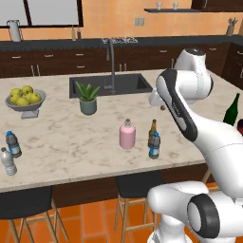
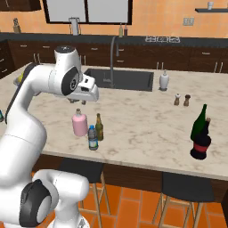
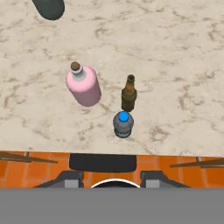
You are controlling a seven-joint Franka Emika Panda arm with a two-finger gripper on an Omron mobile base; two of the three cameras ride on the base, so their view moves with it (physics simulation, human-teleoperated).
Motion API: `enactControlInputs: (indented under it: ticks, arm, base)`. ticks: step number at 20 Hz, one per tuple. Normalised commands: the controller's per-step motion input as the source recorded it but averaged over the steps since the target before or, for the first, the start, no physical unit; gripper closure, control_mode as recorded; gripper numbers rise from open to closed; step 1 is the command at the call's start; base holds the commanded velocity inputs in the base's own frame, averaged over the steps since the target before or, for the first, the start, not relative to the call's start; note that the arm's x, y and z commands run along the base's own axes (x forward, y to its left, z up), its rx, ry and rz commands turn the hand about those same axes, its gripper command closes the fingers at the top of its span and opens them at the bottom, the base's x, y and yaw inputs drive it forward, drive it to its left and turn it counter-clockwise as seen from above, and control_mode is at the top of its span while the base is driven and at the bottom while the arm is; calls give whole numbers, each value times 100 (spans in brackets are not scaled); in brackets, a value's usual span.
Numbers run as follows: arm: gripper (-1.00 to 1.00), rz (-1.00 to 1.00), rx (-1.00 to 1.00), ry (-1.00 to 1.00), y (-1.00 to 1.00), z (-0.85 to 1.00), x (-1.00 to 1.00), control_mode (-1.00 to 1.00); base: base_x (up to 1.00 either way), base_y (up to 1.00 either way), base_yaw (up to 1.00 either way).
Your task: Move the plastic bottles in the middle to the plastics group, and the glass bottles in the middle to the glass group.
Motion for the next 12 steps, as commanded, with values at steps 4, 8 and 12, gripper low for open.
enactControlInputs:
  ticks: [4,8,12]
  arm:
    - [-100,0,0,0,-16,-21,-18,-100]
    - [-100,5,0,0,-19,-66,-1,-100]
    - [-100,3,0,0,-3,-85,26,-100]
  base:
    - [0,0,0]
    - [0,0,0]
    - [0,0,0]
